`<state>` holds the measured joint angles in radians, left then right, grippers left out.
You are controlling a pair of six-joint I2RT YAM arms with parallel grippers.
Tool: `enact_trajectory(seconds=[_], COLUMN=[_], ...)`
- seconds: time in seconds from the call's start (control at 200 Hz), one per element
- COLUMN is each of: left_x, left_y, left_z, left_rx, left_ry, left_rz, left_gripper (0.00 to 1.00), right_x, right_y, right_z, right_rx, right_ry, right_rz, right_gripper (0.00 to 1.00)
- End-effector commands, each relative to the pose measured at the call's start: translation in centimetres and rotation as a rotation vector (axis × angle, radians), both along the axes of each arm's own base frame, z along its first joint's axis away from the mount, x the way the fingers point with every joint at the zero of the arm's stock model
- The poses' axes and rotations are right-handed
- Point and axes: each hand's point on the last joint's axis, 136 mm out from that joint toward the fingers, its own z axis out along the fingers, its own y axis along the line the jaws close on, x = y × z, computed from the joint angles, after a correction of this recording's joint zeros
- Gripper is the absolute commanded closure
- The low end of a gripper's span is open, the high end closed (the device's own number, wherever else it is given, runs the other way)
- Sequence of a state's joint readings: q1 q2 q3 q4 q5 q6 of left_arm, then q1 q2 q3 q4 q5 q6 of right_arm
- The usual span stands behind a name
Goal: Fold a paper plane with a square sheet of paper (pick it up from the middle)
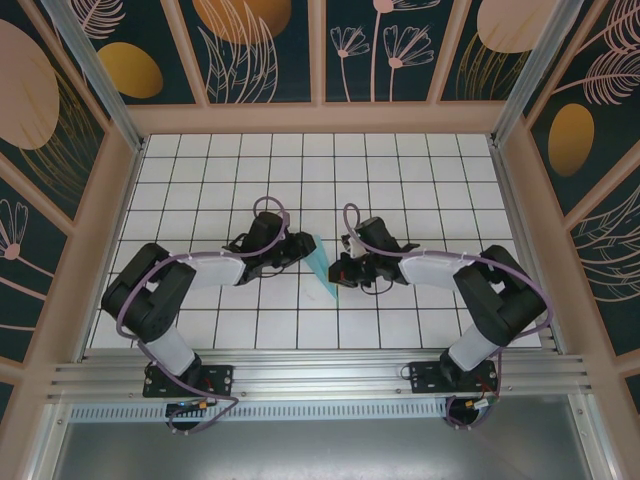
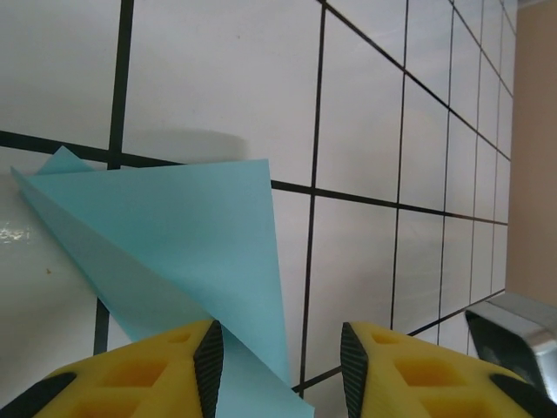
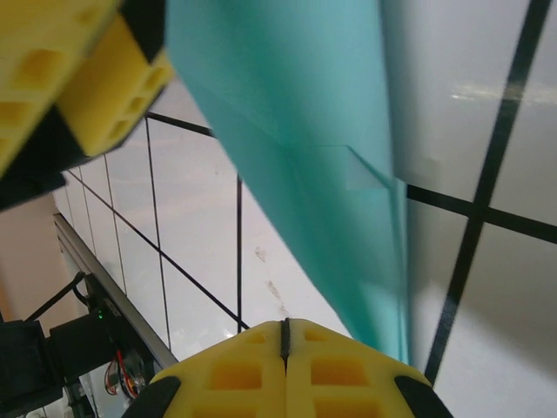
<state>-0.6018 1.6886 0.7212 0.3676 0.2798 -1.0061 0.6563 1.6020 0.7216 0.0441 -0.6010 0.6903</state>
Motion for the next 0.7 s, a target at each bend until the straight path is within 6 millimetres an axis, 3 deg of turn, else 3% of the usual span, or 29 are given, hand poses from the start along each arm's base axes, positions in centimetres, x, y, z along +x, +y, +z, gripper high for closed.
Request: enact_trajectory(seconds=[0.0, 0.245, 0.455, 0.696], left_x=[0.8, 1.1, 0.9, 0.4], left_y=[-1.1, -1.4, -0.7, 0.1], left_z=[-0.3, -1.8, -2.9, -5.0], left_rx=[-0.003, 0.018, 0.073, 0.121], left_ry=[-0.033, -0.016, 0.001, 0.044], left_rz=[-0.043, -0.062, -0.054, -0.038], left_gripper=[0.56, 0.55, 0.55, 0.59], right_x=[0.6, 0.9, 0.6, -1.7], right_y=[1.6, 2.1, 0.2, -1.7], right_z=[1.1, -0.4, -4.1, -6.3], right_rx=[0.042, -0.016, -0.113, -0.165], right_ry=[0.01, 0.032, 0.085, 0.151], right_rz=[0.018, 0.031, 0.013, 0.024], right_gripper=[0.97, 0.96, 0.97, 0.97])
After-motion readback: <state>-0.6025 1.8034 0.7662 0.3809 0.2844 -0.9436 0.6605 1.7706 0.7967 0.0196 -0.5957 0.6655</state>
